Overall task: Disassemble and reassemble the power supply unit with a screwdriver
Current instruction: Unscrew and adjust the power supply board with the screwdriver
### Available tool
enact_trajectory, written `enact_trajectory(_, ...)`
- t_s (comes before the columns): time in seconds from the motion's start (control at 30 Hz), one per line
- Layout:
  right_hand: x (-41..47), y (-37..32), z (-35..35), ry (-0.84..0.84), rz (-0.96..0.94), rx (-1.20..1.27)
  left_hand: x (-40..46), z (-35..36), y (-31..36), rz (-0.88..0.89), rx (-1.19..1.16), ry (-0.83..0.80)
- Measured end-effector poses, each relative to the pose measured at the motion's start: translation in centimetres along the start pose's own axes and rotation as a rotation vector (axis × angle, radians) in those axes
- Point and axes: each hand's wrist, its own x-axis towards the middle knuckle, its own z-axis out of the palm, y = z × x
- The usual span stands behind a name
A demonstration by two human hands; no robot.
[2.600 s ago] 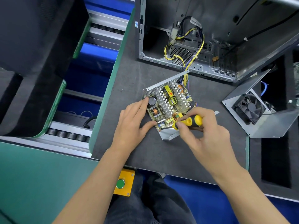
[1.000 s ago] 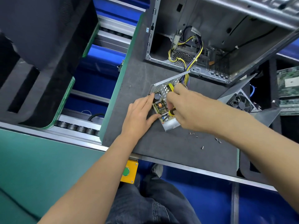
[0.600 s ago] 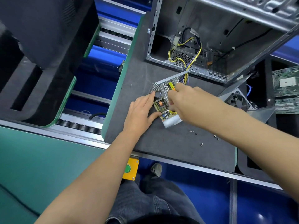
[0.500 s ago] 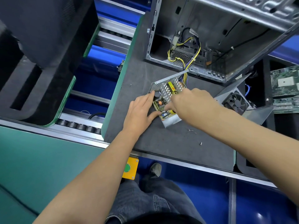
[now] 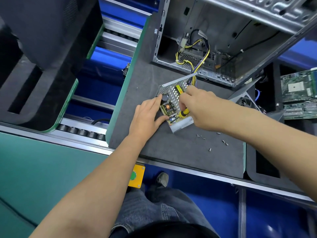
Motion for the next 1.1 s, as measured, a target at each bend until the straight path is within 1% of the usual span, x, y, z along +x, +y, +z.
enact_trajectory(0.03,0.1,-0.1,-0.1,0.024,-0.008,-0.044,0.0,0.0,0.0,-0.002,-0.001,0.000)
enact_trajectory(0.1,0.2,-0.9,0.0,0.102,0.008,-0.207,0.0,0.1,0.0,-0.008,0.000,0.000)
enact_trajectory(0.13,0.1,-1.2,-0.1,0.120,0.033,-0.230,0.0,0.1,0.0,-0.009,0.001,-0.002)
enact_trajectory(0.17,0.2,-1.3,-0.1,0.104,0.059,-0.198,0.0,0.1,0.0,-0.008,-0.001,-0.002)
enact_trajectory(0.2,0.2,-1.4,-0.1,0.082,0.064,-0.114,0.0,0.1,0.1,-0.010,-0.002,-0.001)
enact_trajectory(0.27,0.3,-1.4,-0.1,0.024,0.014,0.029,0.0,0.0,0.1,-0.013,0.000,-0.007)
enact_trajectory(0.33,0.6,-1.3,0.1,0.032,-0.034,-0.032,0.0,0.0,0.1,-0.017,0.003,-0.011)
enact_trajectory(0.43,0.6,-1.3,0.1,0.125,0.047,-0.202,0.0,0.0,0.1,-0.015,0.000,-0.017)
enact_trajectory(0.47,0.4,-1.0,0.2,0.115,0.080,-0.232,0.0,0.0,0.1,-0.013,0.001,-0.018)
enact_trajectory(0.5,0.3,-0.8,0.4,0.078,0.100,-0.198,0.0,0.0,0.1,-0.011,0.003,-0.017)
enact_trajectory(0.6,-0.2,0.2,0.4,-0.002,0.042,0.106,0.0,0.0,0.1,-0.003,0.010,-0.011)
enact_trajectory(0.63,-0.3,0.5,0.2,-0.014,0.017,0.121,0.0,0.0,0.1,-0.003,0.011,-0.011)
enact_trajectory(0.7,-0.2,0.6,0.1,0.012,-0.006,-0.007,0.0,0.0,0.0,-0.005,0.013,-0.017)
enact_trajectory(0.77,-0.1,-0.2,0.1,0.071,-0.029,-0.236,0.0,0.1,-0.1,-0.009,0.019,-0.011)
enact_trajectory(0.8,-0.3,-0.6,0.1,0.098,-0.030,-0.310,0.1,0.1,0.0,-0.011,0.019,-0.010)
enact_trajectory(0.83,-0.3,-0.9,0.2,0.113,-0.017,-0.324,0.1,0.1,0.0,-0.010,0.016,-0.011)
enact_trajectory(0.9,-0.3,-0.8,0.3,0.095,0.042,-0.196,0.0,0.1,0.0,-0.011,0.008,0.000)
enact_trajectory(0.97,-0.3,-0.7,0.3,0.046,0.015,-0.050,0.0,0.1,0.0,-0.012,-0.001,0.001)
enact_trajectory(1.03,-0.2,-0.7,0.4,0.047,-0.015,-0.038,0.0,0.1,0.0,-0.016,-0.001,0.001)
enact_trajectory(1.1,-0.1,-0.9,0.5,0.086,0.017,-0.074,0.0,0.1,-0.1,-0.016,0.001,-0.004)
